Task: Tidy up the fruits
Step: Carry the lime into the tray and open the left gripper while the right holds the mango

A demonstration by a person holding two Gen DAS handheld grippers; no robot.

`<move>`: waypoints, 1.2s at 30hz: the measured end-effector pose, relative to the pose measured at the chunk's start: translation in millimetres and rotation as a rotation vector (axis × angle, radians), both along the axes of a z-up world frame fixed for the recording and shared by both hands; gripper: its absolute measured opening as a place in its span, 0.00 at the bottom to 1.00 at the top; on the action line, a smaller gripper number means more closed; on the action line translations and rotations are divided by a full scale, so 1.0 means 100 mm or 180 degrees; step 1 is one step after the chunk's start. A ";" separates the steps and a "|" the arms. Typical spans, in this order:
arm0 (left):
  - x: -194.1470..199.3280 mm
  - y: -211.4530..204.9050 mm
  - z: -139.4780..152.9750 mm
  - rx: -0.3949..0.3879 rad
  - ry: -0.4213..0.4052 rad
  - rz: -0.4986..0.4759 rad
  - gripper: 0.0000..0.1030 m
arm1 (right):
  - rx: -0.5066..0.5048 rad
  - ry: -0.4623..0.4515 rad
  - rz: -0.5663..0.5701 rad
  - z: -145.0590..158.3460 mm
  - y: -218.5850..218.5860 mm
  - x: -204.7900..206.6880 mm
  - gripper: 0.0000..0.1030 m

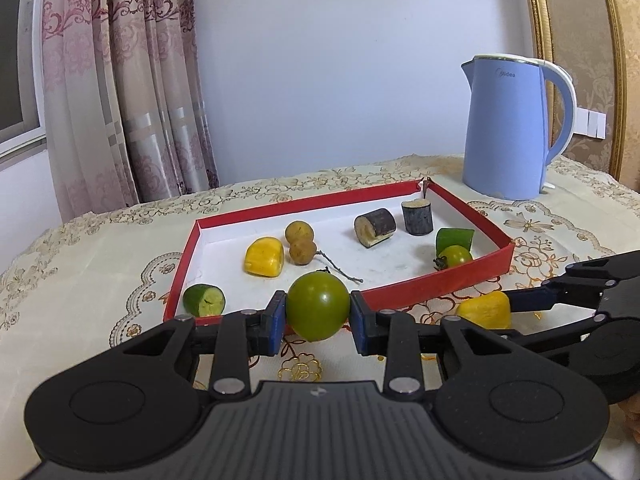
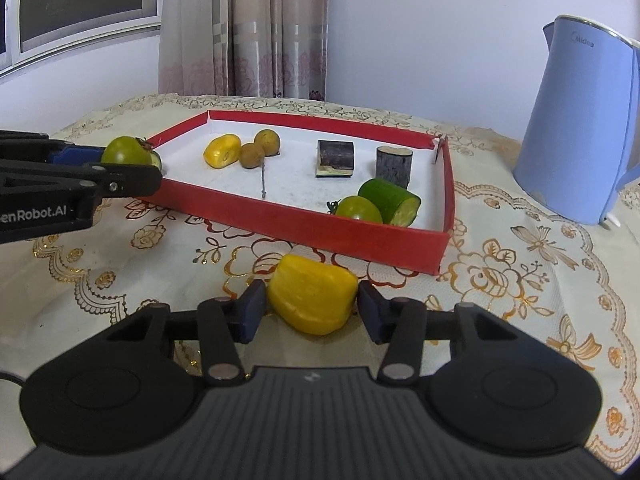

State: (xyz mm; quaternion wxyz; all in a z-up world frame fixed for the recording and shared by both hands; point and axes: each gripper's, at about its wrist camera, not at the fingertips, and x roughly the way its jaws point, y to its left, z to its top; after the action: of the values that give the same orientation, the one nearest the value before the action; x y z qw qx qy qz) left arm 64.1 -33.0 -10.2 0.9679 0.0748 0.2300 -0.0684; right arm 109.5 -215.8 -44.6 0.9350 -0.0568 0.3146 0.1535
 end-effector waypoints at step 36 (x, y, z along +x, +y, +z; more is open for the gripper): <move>0.29 0.08 0.06 0.0083 0.0118 0.0323 0.31 | 0.0533 -0.0335 0.0014 0.29 -0.22 -0.20 0.46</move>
State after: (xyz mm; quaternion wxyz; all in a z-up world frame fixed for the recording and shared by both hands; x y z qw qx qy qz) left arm 92.6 -24.8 -4.6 0.9646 0.0744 0.2524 -0.0175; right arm 89.7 -237.7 -15.5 0.9514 0.0129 0.2509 0.1781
